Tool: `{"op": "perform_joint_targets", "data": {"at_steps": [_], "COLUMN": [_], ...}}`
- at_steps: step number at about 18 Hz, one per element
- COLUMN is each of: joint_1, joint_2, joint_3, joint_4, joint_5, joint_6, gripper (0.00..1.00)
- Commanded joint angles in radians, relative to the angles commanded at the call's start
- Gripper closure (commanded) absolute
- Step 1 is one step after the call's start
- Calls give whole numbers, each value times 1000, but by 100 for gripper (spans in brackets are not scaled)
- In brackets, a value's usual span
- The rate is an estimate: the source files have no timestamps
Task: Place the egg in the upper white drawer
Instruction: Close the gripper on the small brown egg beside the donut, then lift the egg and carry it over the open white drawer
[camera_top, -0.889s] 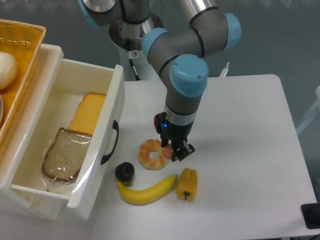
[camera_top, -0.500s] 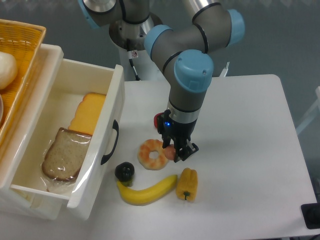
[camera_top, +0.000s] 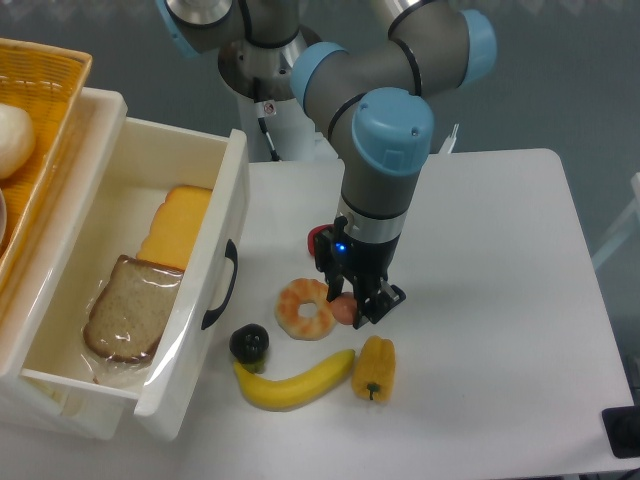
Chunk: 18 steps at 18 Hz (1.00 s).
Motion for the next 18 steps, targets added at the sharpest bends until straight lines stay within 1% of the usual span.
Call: {"op": "perform_joint_targets", "data": {"at_steps": [2, 4, 6, 8, 12, 15, 17, 18], "joint_1": [12, 37, 64, 75, 69, 60, 37, 28], "joint_2": [18, 63, 96, 129, 170, 201, 233, 238], "joint_3": [2, 0, -2, -6, -6, -9, -15, -23], "joint_4": [-18, -34, -72, -89, -88, -86, -86, -83], "joint_5": [-3, -18, -92, -147, -241, -342, -360, -362], "joint_6": [-55, -109, -122, -126, -198, -243, -263, -263], "gripper": [62, 62, 62, 62, 62, 62, 62, 62]}}
